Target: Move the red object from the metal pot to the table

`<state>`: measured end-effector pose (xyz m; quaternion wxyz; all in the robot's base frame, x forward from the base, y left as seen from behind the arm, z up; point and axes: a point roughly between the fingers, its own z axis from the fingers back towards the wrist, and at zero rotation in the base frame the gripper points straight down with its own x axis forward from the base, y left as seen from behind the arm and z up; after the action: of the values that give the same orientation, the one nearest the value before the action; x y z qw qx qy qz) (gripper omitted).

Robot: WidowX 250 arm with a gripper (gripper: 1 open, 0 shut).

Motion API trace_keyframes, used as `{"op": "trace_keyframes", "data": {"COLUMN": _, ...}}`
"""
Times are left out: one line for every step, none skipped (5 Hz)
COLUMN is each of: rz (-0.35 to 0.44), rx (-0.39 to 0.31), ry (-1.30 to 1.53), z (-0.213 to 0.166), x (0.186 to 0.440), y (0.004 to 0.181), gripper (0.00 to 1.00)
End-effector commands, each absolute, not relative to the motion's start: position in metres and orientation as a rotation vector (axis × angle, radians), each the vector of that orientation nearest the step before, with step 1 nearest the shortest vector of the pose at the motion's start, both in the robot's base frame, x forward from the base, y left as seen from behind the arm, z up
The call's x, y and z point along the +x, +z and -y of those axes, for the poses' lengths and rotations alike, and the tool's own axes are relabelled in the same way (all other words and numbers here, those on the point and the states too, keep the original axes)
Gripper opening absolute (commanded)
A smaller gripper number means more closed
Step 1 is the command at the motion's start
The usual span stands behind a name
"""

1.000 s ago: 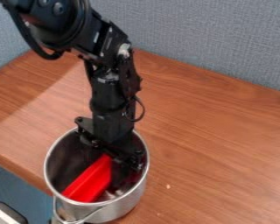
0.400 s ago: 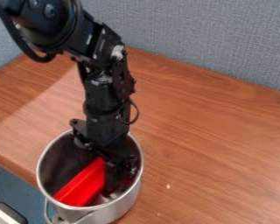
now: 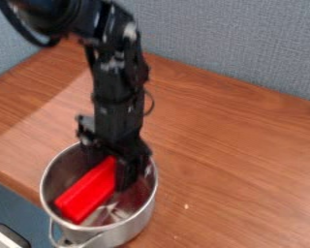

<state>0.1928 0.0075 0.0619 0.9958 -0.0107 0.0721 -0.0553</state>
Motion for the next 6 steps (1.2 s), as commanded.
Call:
{"op": "trace_keyframes", "data": {"rz": -0.044, "rx": -0.005, "ry": -0.142, "z": -0.004, "x": 0.213, "y": 0.107, "gripper": 0.00}}
{"op": "trace_keyframes", "data": {"rz": 0.015, "rx": -0.006, "ry": -0.182, "z": 0.003, "x": 0.233, "y": 0.134, "gripper": 0.00}}
{"op": "trace_keyframes", "data": {"rz": 0.057, "rx": -0.022, "ry": -0.247, "z": 0.027, "x": 0.259, "y": 0.155, "gripper": 0.00}}
{"op": "trace_keyframes", "data": {"rz": 0.048, "rx": -0.050, "ry": -0.259, "z": 0.024, "x": 0.249, "y": 0.140, "gripper": 0.00}}
{"op": "trace_keyframes", "data": {"rz": 0.035, "rx": -0.037, "ry": -0.254, "z": 0.013, "x": 0.254, "y": 0.123, "gripper": 0.00}}
{"op": "trace_keyframes", "data": {"rz": 0.022, "rx": -0.070, "ry": -0.228, "z": 0.015, "x": 0.255, "y": 0.104, "gripper": 0.00}}
